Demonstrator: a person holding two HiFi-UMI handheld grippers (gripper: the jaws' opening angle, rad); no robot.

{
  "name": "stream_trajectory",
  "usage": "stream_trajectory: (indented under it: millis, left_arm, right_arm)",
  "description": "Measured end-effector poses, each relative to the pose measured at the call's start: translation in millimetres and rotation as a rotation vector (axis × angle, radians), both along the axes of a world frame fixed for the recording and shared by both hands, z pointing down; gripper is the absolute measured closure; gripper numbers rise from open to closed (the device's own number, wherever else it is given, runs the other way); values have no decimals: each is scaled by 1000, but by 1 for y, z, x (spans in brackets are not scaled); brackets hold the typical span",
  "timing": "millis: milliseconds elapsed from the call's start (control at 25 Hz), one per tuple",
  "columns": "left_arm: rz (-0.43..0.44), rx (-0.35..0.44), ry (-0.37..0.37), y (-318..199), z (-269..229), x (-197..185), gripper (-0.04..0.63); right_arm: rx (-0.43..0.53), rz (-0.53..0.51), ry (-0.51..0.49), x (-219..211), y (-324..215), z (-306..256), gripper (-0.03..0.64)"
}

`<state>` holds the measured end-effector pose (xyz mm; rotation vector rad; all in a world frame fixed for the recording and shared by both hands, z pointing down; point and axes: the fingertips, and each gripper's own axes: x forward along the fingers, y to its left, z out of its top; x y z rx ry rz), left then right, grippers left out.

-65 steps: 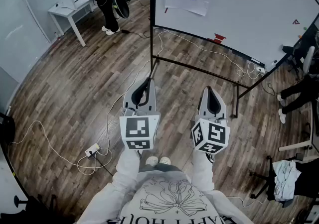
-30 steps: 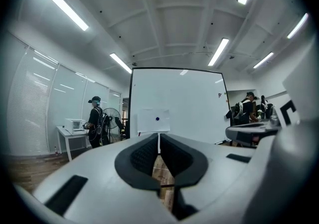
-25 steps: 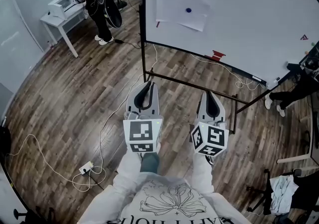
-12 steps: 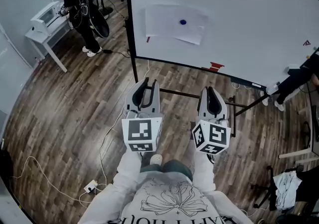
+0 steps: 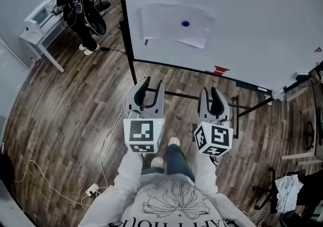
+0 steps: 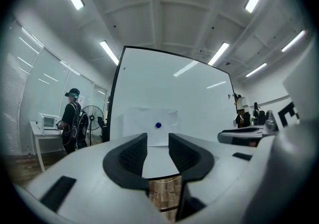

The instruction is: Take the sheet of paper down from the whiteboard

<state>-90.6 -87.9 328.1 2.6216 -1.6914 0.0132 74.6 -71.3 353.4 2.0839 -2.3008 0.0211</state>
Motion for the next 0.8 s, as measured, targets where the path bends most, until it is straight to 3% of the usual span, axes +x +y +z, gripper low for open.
stream_trajectory:
  millis: [520,800]
  left_arm:
    - [-14,7,-43,-116,-2,57,451]
    - [-28,9,-70,-169,-6,87,446]
  right_arm:
    - [26,-66,16,54,-130,-10,499]
    - [45,-155,68,78,-192,-21,483]
